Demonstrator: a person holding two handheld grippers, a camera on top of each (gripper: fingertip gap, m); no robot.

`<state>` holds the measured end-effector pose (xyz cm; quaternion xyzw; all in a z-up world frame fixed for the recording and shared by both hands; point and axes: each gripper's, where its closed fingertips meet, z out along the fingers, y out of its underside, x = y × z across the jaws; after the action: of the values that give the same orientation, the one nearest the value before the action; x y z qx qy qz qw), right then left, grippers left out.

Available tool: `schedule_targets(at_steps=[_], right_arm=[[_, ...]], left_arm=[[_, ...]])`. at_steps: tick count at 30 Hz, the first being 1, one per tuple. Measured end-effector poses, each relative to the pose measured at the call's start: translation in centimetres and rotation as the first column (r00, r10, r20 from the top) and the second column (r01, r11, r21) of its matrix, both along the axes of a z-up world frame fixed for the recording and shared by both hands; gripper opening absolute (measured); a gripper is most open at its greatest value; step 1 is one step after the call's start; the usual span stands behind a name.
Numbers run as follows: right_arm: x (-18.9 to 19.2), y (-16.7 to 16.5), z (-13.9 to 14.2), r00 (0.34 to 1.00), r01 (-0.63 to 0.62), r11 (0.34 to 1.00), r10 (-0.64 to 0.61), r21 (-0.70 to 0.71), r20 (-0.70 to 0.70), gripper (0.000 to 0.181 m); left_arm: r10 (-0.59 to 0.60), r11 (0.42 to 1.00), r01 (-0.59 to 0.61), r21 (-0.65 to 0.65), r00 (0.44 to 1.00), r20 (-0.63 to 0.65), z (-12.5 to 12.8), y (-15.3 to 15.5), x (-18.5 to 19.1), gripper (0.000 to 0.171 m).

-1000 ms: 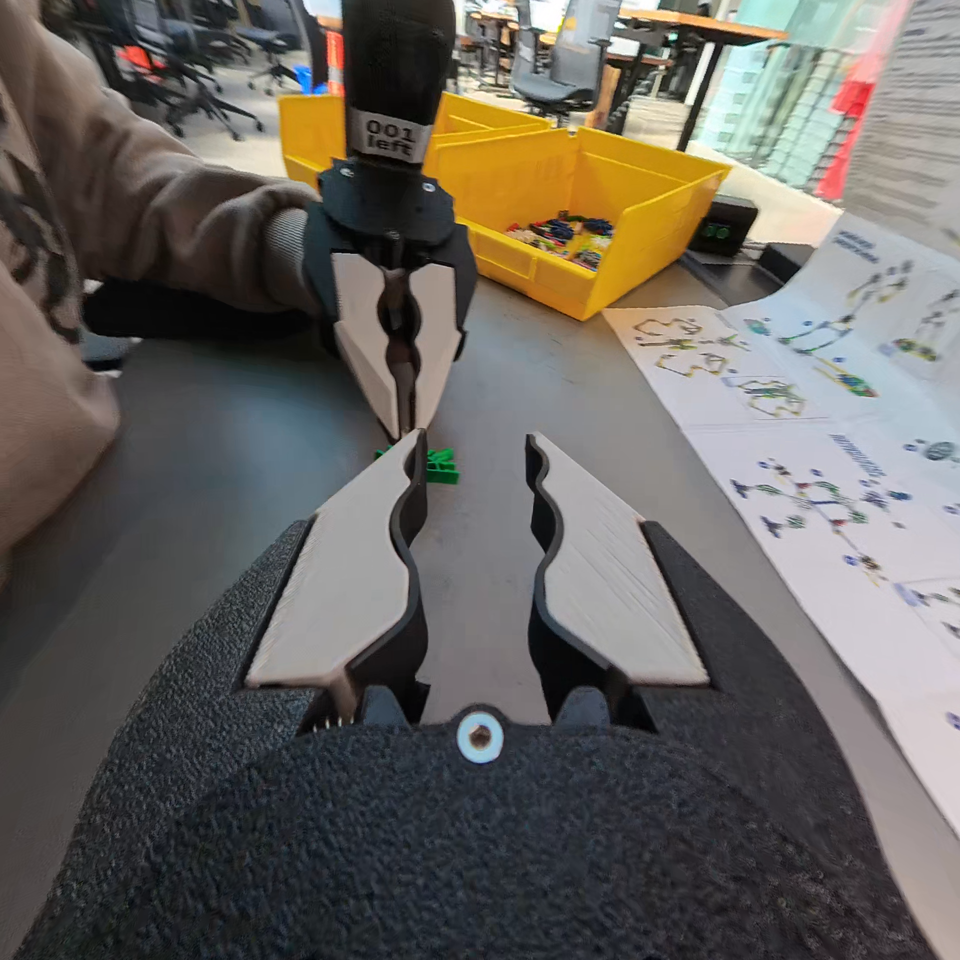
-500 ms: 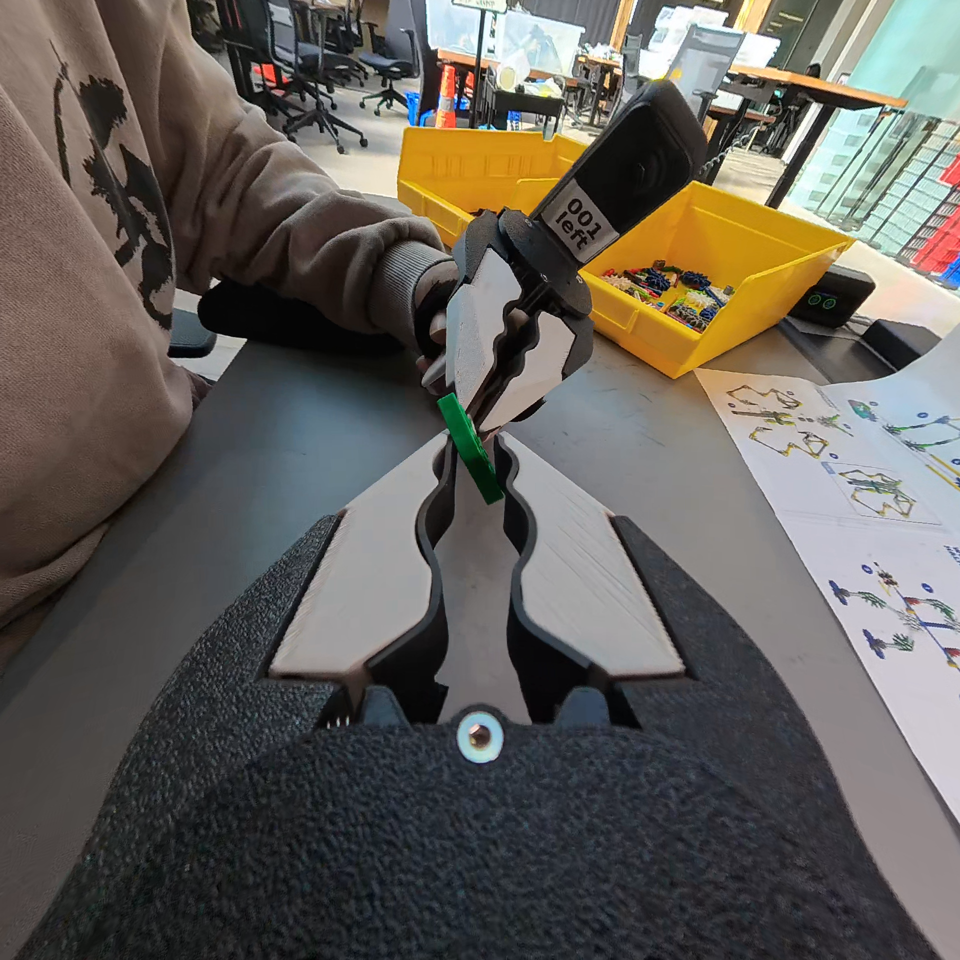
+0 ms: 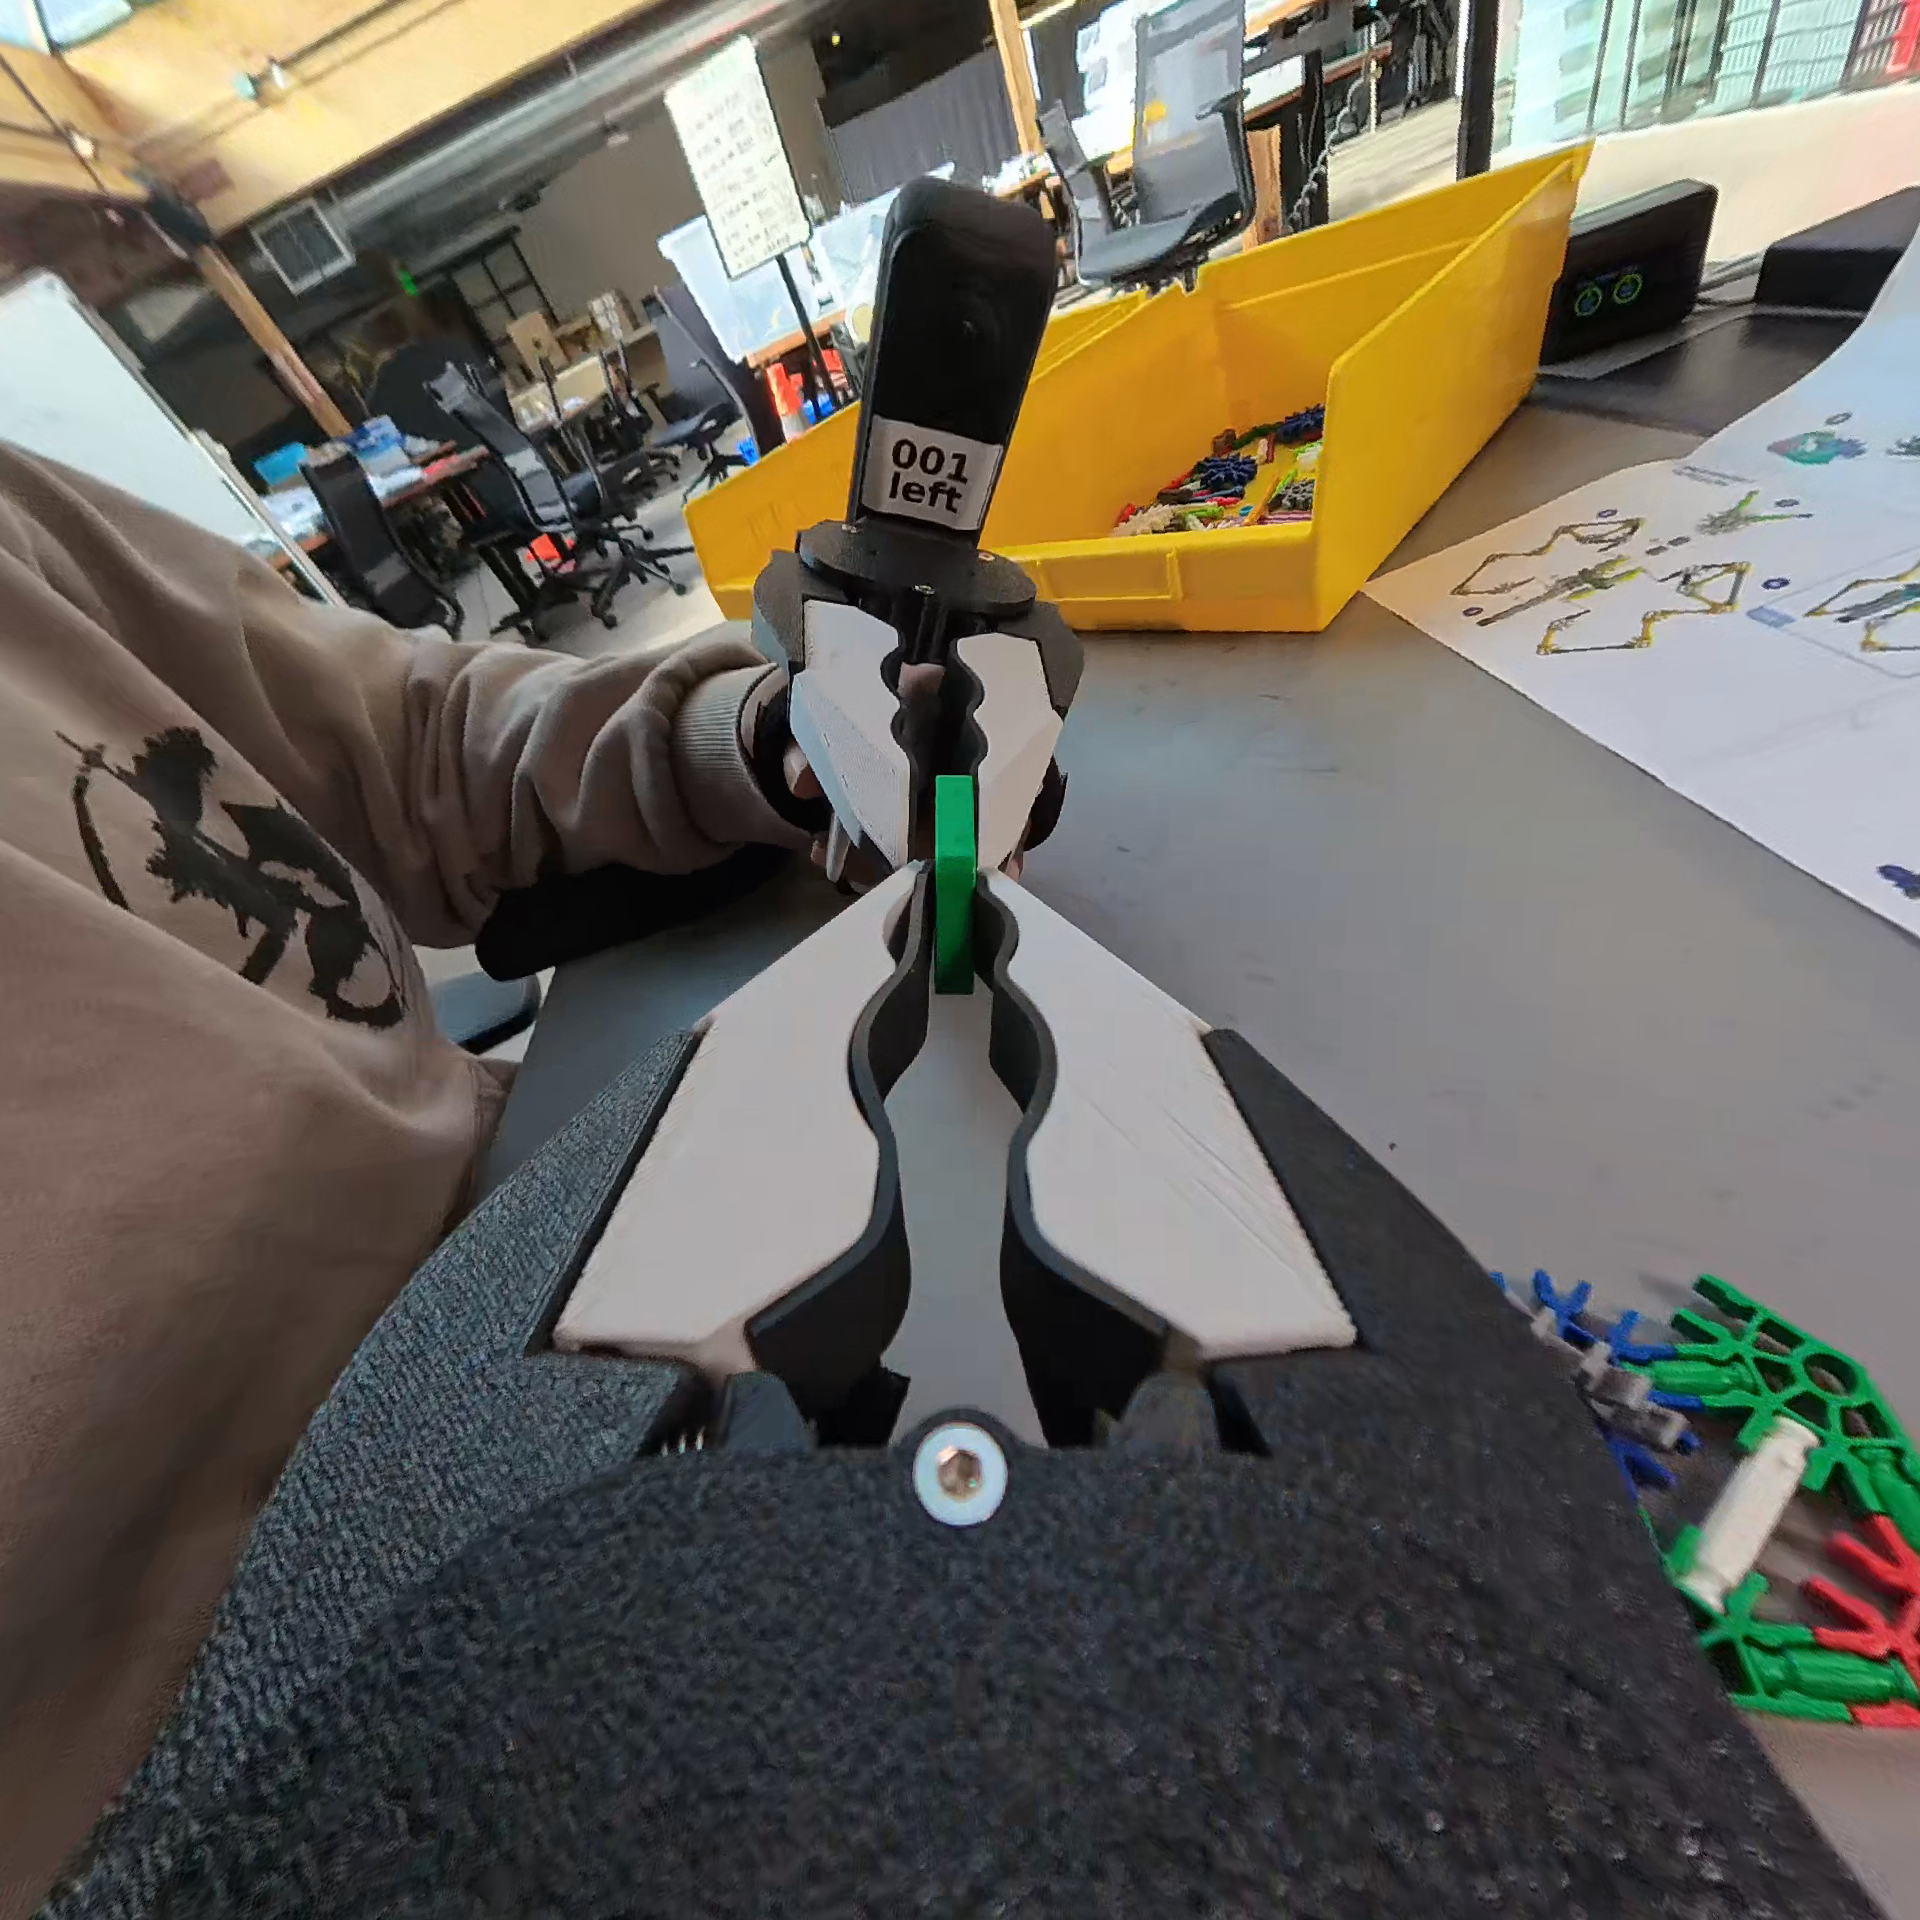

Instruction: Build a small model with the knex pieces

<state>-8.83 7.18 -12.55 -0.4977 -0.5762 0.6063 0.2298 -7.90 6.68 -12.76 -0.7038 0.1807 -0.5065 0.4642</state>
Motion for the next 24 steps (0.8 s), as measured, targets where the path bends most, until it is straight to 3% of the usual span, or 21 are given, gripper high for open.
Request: schedule_targets(at_steps=[4, 10, 14, 17, 24], right_arm=[[-0.4, 1.1, 1.2, 0.999, 0.034, 0.981, -0.039, -0.191, -0.022, 0.004], [-0.2, 1.3, 1.0, 1.000, 0.016, 0.962, -0.017, -0.272, -0.003, 0.004], [-0.2, 0.3, 0.3, 0.999, -0.015, 0.969, 0.022, -0.247, 0.028, 0.005], [-0.2, -0.1, 0.0, 0.998, -0.026, 0.975, 0.037, -0.218, 0.044, 0.005], [0.3, 0.7, 0.2, 0.999, -0.017, 0.983, 0.022, -0.184, 0.028, 0.009]], left_arm=[[0.055, 0.998, -0.053, 0.024, 0.995, -0.078, -0.5, 0.5, -0.3, 0.009], [0.124, 0.988, -0.110, 0.106, 0.982, -0.140, -0.4, 0.9, -0.7, 0.012], [0.098, 0.990, -0.082, 0.118, 0.985, -0.139, -0.2, 0.5, -0.1, 0.013], [0.098, 0.989, -0.078, 0.127, 0.983, -0.158, -0.3, 0.3, 0.2, 0.005], [0.115, 0.991, -0.099, 0.092, 0.975, -0.192, -0.7, 0.4, -0.1, 0.004]])
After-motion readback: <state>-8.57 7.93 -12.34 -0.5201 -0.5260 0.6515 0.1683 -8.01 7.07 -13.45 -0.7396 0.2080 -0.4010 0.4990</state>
